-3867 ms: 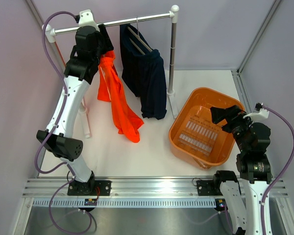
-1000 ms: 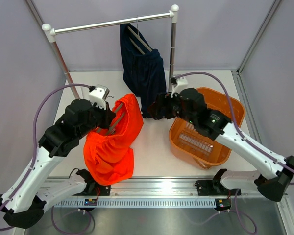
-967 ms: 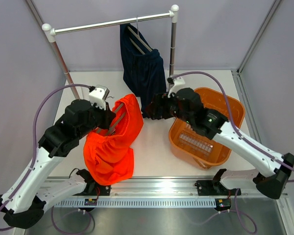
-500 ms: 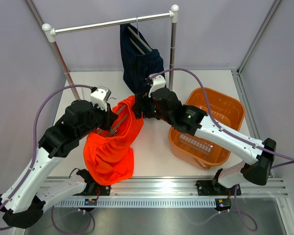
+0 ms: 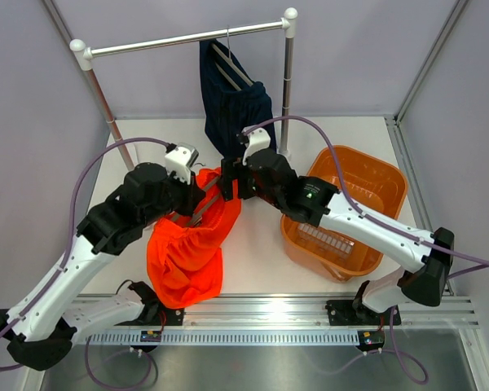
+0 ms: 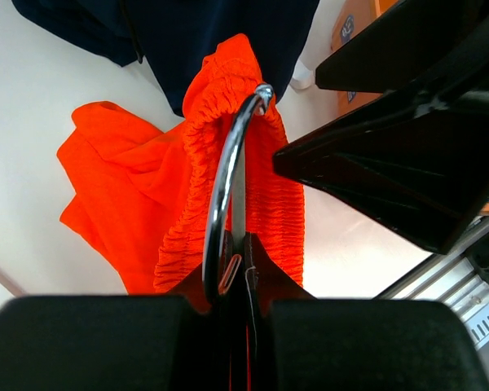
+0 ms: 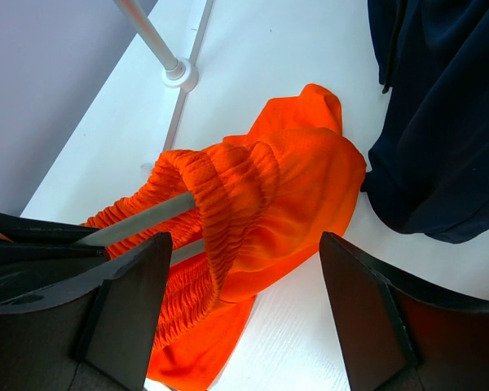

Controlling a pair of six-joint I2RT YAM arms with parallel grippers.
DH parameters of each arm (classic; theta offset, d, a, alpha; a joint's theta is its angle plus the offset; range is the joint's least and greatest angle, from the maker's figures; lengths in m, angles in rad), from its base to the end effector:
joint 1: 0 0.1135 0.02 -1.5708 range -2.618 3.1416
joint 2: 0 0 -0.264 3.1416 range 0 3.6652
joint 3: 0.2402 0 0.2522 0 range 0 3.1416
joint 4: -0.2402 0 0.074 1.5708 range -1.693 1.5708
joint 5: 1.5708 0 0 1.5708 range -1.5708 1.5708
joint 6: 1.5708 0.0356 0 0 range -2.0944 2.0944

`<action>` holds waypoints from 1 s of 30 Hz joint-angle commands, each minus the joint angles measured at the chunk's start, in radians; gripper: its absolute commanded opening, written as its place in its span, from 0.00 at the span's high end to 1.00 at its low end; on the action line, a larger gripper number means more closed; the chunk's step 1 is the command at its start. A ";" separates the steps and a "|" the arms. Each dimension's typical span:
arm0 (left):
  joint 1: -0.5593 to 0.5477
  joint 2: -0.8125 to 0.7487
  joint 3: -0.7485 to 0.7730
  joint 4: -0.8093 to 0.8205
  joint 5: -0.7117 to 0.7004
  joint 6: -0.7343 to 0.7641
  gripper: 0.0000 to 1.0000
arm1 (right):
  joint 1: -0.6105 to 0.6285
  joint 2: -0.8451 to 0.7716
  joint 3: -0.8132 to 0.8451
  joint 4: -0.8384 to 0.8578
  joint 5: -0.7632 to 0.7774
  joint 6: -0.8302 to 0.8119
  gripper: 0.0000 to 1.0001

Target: Remove the shorts from the hanger

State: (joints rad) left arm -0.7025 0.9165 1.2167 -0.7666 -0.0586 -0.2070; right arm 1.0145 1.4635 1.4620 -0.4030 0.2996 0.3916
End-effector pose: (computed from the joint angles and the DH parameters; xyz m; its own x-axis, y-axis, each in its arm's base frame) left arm 0.1337 -0.1105 0.4035 -0.4602 0.1208 -0.8795 0.5217 0.8384 -0.1578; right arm 0.1864 0.2799 0.3931 -0.4471 -0.0284 -0.8940 -0.5382 0.8069 0.2435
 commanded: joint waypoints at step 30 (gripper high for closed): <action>-0.103 -0.088 0.020 0.018 0.036 -0.006 1.00 | -0.054 0.101 0.195 -0.145 0.338 -0.103 1.00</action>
State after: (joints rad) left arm -0.7910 0.8783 1.2179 -0.7696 -0.0853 -0.2081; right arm 1.0019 1.5444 1.6047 -0.5415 0.5186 0.3229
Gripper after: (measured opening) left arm 0.050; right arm 0.066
